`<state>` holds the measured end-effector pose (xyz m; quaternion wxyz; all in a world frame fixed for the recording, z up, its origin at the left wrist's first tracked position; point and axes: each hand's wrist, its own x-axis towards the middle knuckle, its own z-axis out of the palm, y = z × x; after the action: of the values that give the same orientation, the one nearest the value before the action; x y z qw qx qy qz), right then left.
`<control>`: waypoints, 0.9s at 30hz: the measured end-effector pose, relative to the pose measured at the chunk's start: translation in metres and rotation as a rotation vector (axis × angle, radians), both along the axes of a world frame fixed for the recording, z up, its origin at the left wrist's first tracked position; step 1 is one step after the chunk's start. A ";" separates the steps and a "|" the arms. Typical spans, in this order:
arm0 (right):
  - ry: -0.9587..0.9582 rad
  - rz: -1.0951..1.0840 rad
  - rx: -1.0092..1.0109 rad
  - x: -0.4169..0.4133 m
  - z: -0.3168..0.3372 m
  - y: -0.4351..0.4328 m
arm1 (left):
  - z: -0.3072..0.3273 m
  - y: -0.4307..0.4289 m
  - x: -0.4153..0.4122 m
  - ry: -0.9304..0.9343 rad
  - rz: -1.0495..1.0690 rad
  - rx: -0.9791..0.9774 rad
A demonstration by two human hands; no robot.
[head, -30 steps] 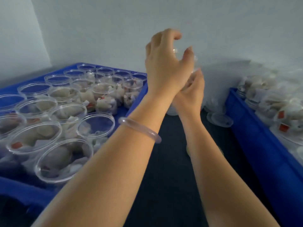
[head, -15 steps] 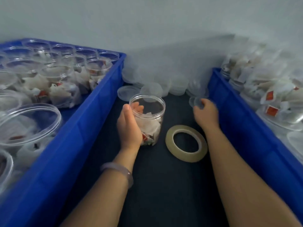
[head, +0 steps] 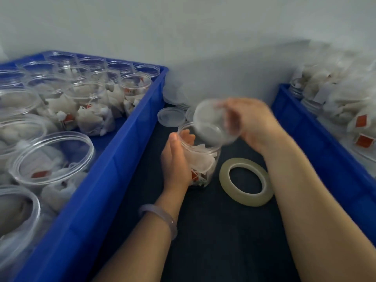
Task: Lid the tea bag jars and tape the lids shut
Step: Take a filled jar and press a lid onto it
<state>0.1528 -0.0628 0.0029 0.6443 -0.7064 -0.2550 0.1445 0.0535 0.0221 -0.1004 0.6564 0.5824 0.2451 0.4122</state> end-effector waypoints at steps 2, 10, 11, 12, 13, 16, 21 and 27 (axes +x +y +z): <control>-0.290 0.036 -0.377 -0.015 -0.004 0.007 | 0.000 -0.005 -0.003 0.012 -0.050 0.017; -0.584 0.209 -0.363 -0.056 -0.021 -0.013 | -0.001 -0.007 -0.007 0.058 -0.044 0.041; -0.680 0.203 -0.443 -0.059 -0.026 -0.016 | -0.001 -0.008 -0.008 0.052 -0.045 0.051; -0.771 0.170 -0.498 -0.061 -0.030 -0.018 | -0.001 -0.008 -0.009 0.042 -0.048 0.057; -0.844 0.122 -0.505 -0.064 -0.033 -0.019 | -0.001 -0.007 -0.009 0.033 -0.054 0.059; -0.920 0.039 -0.395 -0.069 -0.039 -0.018 | 0.000 -0.006 -0.011 0.008 -0.077 0.050; -0.937 0.230 -0.393 -0.059 -0.033 -0.025 | 0.002 -0.007 -0.012 -0.037 -0.082 0.030; -1.002 -0.047 -0.830 -0.089 -0.032 -0.012 | 0.000 -0.017 -0.005 0.190 0.082 0.229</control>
<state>0.0640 -0.0747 -0.0289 0.1242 -0.8838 -0.4320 -0.1300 0.0482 0.0047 -0.1008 0.5421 0.6793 0.2811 0.4069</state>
